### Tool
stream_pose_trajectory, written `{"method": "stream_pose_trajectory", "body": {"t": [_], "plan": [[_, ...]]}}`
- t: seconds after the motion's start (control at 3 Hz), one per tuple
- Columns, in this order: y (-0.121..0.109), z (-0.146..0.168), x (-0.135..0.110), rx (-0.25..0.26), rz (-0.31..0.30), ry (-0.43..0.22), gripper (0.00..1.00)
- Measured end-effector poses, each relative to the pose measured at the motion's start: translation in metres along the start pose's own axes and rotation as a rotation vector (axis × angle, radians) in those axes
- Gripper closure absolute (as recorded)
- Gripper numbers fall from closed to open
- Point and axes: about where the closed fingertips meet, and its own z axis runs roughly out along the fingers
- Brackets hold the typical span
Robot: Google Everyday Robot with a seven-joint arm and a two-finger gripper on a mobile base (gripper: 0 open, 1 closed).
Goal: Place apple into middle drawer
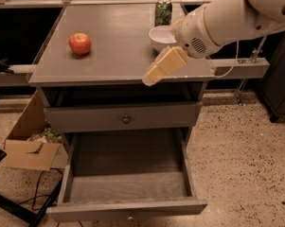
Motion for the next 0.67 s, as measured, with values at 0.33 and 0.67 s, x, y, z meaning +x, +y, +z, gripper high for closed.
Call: {"method": "stream_pose_trajectory", "body": {"t": [0.33, 0.67], "plan": [[-0.014, 0.024, -0.013, -0.01, -0.008, -0.056, 0.0], [-0.04, 0.069, -0.027, -0.019, 0.011, -0.069, 0.0]]}}
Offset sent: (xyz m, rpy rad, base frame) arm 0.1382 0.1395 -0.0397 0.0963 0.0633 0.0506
